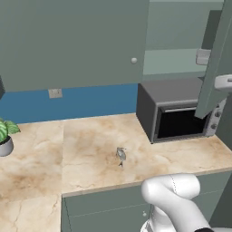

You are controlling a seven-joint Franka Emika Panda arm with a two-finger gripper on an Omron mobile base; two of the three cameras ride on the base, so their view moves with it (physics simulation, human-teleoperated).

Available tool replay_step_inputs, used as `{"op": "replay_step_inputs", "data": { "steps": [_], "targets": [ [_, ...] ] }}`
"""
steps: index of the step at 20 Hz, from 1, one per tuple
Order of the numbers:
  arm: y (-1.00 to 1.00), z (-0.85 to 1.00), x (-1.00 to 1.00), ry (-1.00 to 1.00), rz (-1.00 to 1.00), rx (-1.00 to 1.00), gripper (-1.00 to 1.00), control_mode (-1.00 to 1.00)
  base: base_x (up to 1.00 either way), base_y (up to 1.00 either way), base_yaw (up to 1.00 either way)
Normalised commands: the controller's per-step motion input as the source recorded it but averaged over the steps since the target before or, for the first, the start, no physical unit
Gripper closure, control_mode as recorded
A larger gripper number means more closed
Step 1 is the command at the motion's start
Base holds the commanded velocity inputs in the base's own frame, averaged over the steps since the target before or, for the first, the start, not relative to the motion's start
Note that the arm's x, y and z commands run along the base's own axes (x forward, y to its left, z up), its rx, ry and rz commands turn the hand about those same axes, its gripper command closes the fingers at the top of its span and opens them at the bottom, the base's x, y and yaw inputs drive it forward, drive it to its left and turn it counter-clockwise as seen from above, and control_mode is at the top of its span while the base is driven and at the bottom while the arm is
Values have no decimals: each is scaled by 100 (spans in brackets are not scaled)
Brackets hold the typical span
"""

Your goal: Retrieve the tupperware from the cabinet, then place the raw meat into the tupperware to avoid contamination.

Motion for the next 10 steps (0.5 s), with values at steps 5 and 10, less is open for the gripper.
{"op": "replay_step_inputs", "data": {
  "steps": [5,10],
  "targets": [
    [-34,17,-36,1,-1,5,-100,-100,0,0,0],
    [-12,2,-8,-1,0,0,-100,-100,0,0,0]
  ]
}}
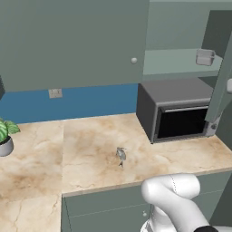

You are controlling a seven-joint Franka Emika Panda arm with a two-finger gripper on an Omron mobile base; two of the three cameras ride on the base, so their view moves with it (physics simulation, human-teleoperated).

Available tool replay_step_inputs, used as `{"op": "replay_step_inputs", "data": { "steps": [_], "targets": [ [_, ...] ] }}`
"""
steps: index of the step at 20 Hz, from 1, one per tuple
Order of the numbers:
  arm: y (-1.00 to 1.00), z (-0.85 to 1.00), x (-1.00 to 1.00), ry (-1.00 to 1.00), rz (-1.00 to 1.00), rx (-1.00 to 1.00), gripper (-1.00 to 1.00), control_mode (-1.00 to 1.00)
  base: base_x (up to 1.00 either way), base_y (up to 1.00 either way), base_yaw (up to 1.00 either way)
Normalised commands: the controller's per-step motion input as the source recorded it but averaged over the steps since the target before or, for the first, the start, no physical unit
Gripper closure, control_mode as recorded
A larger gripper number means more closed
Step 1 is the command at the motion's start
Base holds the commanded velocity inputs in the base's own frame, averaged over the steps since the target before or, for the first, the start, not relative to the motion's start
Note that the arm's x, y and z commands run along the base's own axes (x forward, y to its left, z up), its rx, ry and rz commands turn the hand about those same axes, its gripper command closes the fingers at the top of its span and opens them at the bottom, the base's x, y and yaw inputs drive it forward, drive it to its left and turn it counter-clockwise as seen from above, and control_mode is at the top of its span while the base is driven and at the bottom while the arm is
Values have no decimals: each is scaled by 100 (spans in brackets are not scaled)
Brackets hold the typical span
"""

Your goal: Retrieve the tupperware from the cabinet, then place the raw meat into the tupperware to avoid contamination.

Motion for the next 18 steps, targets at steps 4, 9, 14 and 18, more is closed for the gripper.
{"op": "replay_step_inputs", "data": {
  "steps": [4,9,14,18],
  "targets": [
    [-4,0,-25,-3,-4,0,-100,-100,0,0,0],
    [0,12,-81,-8,-10,0,-100,-100,0,0,0],
    [16,19,-94,-13,-8,-3,-100,-100,0,0,0],
    [67,19,-50,-4,-3,-14,-100,-100,0,0,0]
  ]
}}
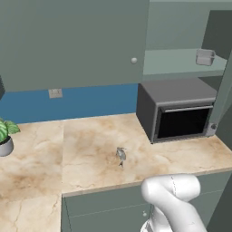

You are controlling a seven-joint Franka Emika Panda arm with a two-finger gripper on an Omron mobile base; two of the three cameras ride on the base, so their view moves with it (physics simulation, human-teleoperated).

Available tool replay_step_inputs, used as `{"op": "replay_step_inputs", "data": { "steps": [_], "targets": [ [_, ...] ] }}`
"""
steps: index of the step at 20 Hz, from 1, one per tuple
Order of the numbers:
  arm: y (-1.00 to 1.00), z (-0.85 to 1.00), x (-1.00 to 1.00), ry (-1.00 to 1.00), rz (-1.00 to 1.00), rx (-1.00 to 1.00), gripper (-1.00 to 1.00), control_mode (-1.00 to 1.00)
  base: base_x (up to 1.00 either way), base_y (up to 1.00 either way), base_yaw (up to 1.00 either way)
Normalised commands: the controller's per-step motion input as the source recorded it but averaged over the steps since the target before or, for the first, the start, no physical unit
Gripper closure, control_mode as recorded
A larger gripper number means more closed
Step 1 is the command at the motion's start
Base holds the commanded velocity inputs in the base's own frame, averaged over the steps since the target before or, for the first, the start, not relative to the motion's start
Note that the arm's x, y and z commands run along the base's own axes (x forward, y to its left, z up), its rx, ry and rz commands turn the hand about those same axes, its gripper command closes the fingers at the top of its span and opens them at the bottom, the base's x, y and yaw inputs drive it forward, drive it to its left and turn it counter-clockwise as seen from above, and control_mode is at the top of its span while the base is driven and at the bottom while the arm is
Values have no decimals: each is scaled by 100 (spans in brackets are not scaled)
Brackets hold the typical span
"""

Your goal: Retrieve the tupperware from the cabinet, then place the raw meat into the tupperware to avoid contamination.

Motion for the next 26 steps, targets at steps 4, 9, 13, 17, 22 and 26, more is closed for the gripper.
{"op": "replay_step_inputs", "data": {
  "steps": [4,9,13,17,22,26],
  "targets": [
    [87,13,-23,4,0,-26,-100,-100,0,0,0],
    [77,15,-34,0,-2,-25,-100,-100,0,0,0],
    [65,-2,-1,7,-7,-26,-100,-100,0,0,0],
    [37,0,41,15,-1,-26,-100,-100,0,0,0],
    [5,0,79,29,-2,-31,-100,-100,0,0,0],
    [0,-3,55,29,-17,-31,-100,-100,0,0,0]
  ]
}}
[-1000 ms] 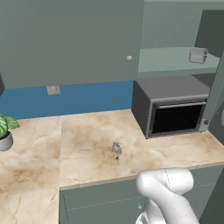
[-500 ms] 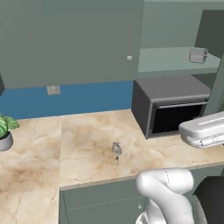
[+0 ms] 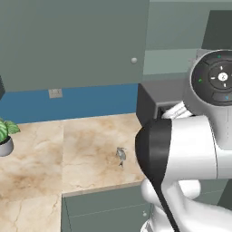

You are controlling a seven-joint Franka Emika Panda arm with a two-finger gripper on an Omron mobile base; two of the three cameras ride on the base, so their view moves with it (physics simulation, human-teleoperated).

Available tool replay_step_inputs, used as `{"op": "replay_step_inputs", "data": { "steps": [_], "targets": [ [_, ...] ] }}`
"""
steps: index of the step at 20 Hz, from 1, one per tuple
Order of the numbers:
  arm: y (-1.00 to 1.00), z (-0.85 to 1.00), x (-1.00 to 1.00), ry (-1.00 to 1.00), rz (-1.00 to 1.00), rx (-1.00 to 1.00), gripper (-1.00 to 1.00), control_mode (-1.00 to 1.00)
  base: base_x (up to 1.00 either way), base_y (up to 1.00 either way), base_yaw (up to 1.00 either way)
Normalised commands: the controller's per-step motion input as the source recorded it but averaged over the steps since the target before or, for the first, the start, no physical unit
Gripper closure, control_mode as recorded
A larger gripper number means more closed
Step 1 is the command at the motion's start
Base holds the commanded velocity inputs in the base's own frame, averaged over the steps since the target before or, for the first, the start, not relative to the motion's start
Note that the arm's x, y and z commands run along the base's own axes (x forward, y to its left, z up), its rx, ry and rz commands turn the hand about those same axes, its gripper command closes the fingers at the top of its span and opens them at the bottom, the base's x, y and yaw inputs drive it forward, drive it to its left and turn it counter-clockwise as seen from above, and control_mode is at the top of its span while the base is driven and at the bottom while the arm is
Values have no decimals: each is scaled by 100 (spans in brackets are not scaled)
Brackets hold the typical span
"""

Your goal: Retrieve the tupperware from the cabinet, then place the raw meat into the tupperware to avoid contamination.

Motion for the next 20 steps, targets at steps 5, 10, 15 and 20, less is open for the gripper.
{"op": "replay_step_inputs", "data": {
  "steps": [5,10,15,20],
  "targets": [
    [-1,-36,39,9,-19,-35,-100,-100,0,0,0],
    [-23,-26,17,-4,-1,-15,-100,-100,0,0,0],
    [-70,-1,20,20,-18,-3,-100,-100,0,0,0],
    [-57,11,14,30,-24,-3,-100,-100,0,0,0]
  ]
}}
